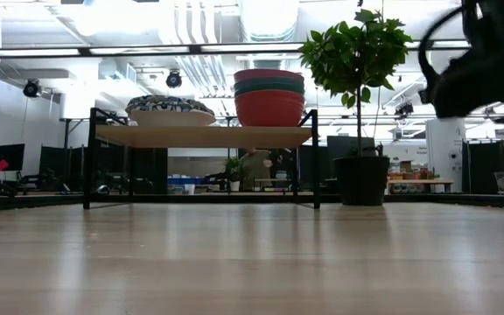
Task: Place and stack bowls onto a shelf
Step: Stack the white pattern paper bowl on top of the white pattern paper bowl on the shelf
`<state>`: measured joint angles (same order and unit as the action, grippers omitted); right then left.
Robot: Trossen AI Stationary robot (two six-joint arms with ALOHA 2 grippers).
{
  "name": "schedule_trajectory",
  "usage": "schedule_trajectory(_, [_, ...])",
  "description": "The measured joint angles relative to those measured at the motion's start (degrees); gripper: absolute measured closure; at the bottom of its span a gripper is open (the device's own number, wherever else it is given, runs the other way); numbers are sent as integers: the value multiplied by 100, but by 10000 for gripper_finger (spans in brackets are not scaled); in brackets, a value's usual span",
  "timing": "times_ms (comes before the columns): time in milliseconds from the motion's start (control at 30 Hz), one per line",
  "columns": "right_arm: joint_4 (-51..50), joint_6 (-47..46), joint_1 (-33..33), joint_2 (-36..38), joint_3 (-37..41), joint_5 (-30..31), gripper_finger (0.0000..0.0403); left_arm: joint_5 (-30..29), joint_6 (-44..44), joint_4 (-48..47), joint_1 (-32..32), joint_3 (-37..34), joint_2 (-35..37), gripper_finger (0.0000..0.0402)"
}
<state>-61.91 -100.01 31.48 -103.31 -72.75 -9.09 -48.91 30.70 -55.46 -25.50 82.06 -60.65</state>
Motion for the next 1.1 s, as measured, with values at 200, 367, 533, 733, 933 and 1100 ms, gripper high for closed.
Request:
schedule_trajectory(200, [254, 725, -1, 0, -916, 55, 389, 98, 115, 217, -11, -437, 10, 402])
schedule_trajectory(367, [1432, 2034, -13, 0, -2158, 1560, 390, 110, 232, 880, -32, -516, -27, 402])
schedule_trajectory(533, [2340, 4374, -111, 0, -3387, 4150, 390, 163, -793, 2366, -321, -516, 161, 402])
schedule_trajectory(733, [2905, 7369, -544, 7, -4592, 5287, 391, 161, -1766, 3127, -835, -179, 680, 401])
schedule_trajectory(933, [2937, 9153, -1288, 7, -5139, 5095, 391, 161, -1973, 3122, -1210, 130, 1159, 401])
schedule_trajectory(1100, [3033, 9933, -1936, 7, -5238, 4345, 391, 181, -1873, 3086, -1235, 70, 1359, 401])
